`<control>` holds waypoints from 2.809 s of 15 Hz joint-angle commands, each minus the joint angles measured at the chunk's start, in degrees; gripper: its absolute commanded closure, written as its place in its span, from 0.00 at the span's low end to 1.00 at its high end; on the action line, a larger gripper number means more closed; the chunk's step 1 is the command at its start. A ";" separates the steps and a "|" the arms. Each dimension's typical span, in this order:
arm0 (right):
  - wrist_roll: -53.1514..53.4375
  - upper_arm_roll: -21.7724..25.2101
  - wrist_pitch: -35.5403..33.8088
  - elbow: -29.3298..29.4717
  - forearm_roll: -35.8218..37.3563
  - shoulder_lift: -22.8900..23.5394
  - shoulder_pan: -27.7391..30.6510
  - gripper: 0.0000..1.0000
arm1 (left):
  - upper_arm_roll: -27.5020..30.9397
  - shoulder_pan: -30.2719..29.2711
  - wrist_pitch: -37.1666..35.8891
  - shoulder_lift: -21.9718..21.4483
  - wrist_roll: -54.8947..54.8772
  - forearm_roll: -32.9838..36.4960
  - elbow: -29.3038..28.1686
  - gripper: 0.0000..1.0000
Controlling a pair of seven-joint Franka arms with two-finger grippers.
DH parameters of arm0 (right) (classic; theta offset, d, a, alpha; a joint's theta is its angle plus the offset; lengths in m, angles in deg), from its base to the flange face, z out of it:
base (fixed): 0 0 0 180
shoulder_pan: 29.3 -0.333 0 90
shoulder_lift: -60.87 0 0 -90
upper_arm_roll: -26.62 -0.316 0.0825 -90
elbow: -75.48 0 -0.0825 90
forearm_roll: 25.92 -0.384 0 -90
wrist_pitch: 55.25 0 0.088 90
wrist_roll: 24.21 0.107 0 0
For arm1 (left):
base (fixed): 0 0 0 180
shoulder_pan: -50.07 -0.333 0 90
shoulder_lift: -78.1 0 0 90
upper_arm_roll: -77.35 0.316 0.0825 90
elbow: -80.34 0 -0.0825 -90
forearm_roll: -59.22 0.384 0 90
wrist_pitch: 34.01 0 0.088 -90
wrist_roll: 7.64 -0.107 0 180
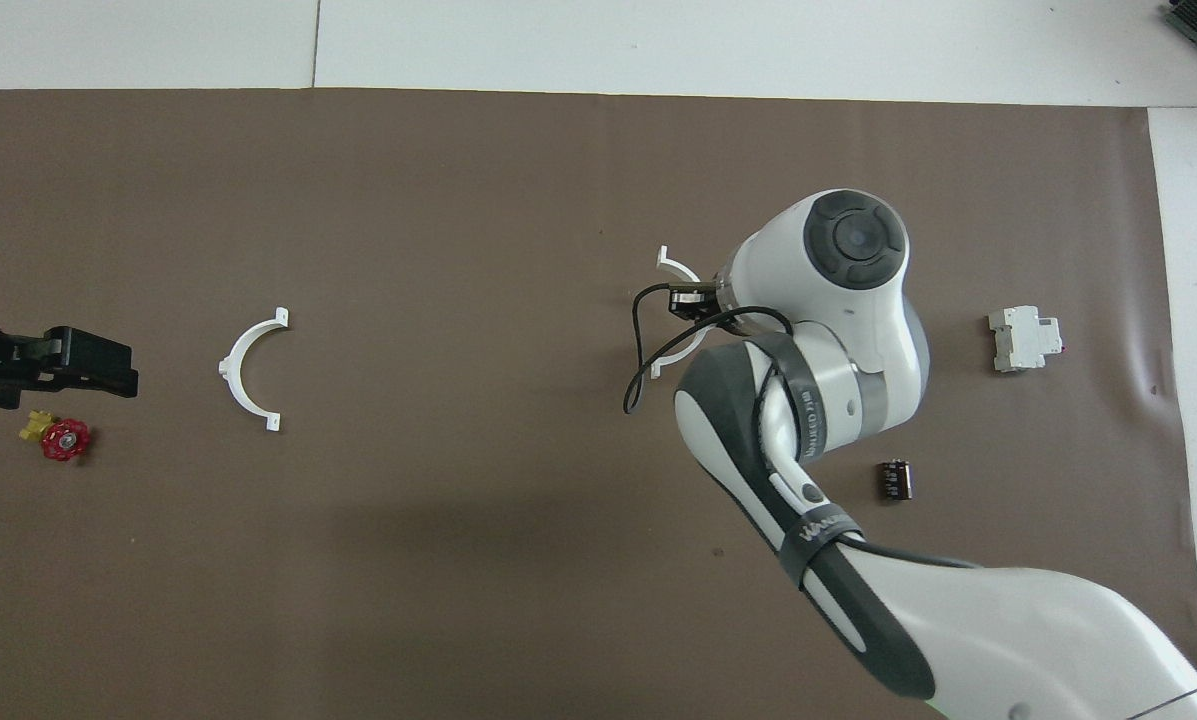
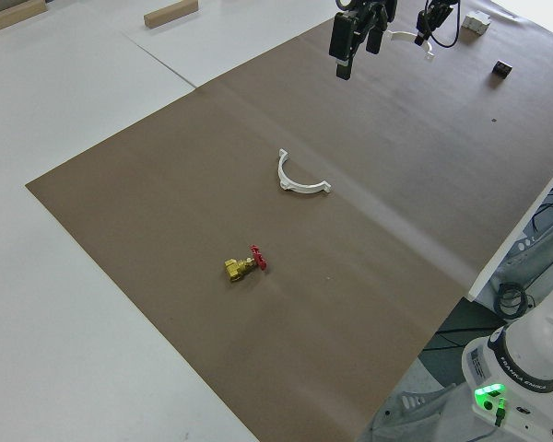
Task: Assemble drain pipe with both arms
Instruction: 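Carry the clamp half toward the table center and lower it, then open the right gripper and withdraw it to its rest side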
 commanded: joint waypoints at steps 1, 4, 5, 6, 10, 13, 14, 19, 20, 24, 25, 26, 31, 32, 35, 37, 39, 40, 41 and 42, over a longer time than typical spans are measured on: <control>0.37 0.07 3.70 0.86 1.40 4.16 -2.46 1.00 | -0.31 -0.96 1.44 -1.22 -1.03 -0.71 -1.80 0.00; 1.50 -0.10 5.20 0.95 1.24 5.14 -5.46 1.00 | -0.39 -0.96 1.62 -1.22 -1.03 -0.71 -1.88 0.00; 2.47 -0.11 5.20 0.94 1.15 5.31 -6.25 1.00 | -0.39 -0.96 1.62 -1.31 -1.03 -0.71 -1.88 0.00; 3.61 -0.02 5.29 0.86 1.23 5.57 -6.86 1.00 | -0.39 -0.96 1.62 -1.31 -1.03 -0.71 -1.88 0.00; 3.88 -0.11 6.78 -0.02 1.59 6.02 -7.22 1.00 | -0.39 -0.96 1.97 -1.57 -1.03 -0.71 -2.32 0.00; 3.97 -0.02 6.52 -0.28 1.59 6.02 -7.22 1.00 | -0.39 -0.96 2.32 -1.66 -1.03 -0.71 -2.76 0.00; 3.97 -0.10 6.52 -0.46 1.67 6.02 -7.22 1.00 | -0.39 -0.96 2.32 -1.66 -1.03 -0.71 -2.76 0.00; 3.97 -0.02 6.69 -1.60 2.11 5.93 -8.28 1.00 | -0.39 -0.96 2.41 -1.66 -1.03 -0.71 -2.85 0.00; 3.97 -0.02 6.61 -1.60 2.11 5.93 -8.28 1.00 | -0.31 -0.96 2.41 -1.66 -1.03 -0.71 -2.94 0.00; 4.32 0.07 5.73 -1.43 2.03 5.32 -8.28 0.00 | -0.31 -0.96 2.41 -1.75 -1.03 -0.71 -3.03 0.00; 4.23 0.16 5.12 -1.25 2.03 4.79 -7.93 0.00 | -0.31 -1.04 2.41 -1.83 -1.03 -0.71 -3.03 0.00; 4.15 0.42 3.89 -1.08 2.03 3.39 -7.49 0.00 | -0.31 -0.96 2.41 -1.83 -1.03 -0.71 -3.03 0.00; 3.01 1.21 -1.64 -0.99 2.11 -5.83 0.32 0.00 | -0.31 -1.13 7.07 -2.45 -0.68 -0.71 -5.40 0.00; 1.78 1.30 -3.39 -0.90 2.11 -7.33 2.43 0.00 | -0.22 -1.13 8.03 -2.80 -0.68 -0.62 -6.62 0.00; -4.36 1.39 -10.33 -0.29 2.90 -11.37 9.63 0.00 | -0.22 -2.44 15.83 -6.48 -0.77 -0.62 -14.77 0.00; -7.88 1.30 -15.51 -0.29 4.57 -14.18 14.20 0.00 | -0.22 -3.24 21.55 -7.55 -0.77 -0.62 -19.88 0.00; -9.21 1.39 -20.88 -0.29 4.57 -16.21 18.07 0.00 | -0.22 -4.73 26.21 -7.11 -0.77 -0.62 -22.79 0.00; -9.21 1.39 -23.34 -0.29 4.66 -16.92 19.40 0.00 | -0.22 -4.91 28.23 -6.50 -0.68 -0.62 -23.67 0.00; -9.21 1.39 -25.10 -0.29 4.84 -17.10 20.37 0.00 | -0.22 -5.08 30.60 -5.62 -0.68 -0.62 -24.72 0.00; -9.21 1.39 -26.51 -0.37 5.80 -17.62 20.98 0.00 | -0.22 -5.26 33.50 -4.66 -0.68 -0.62 -26.04 0.00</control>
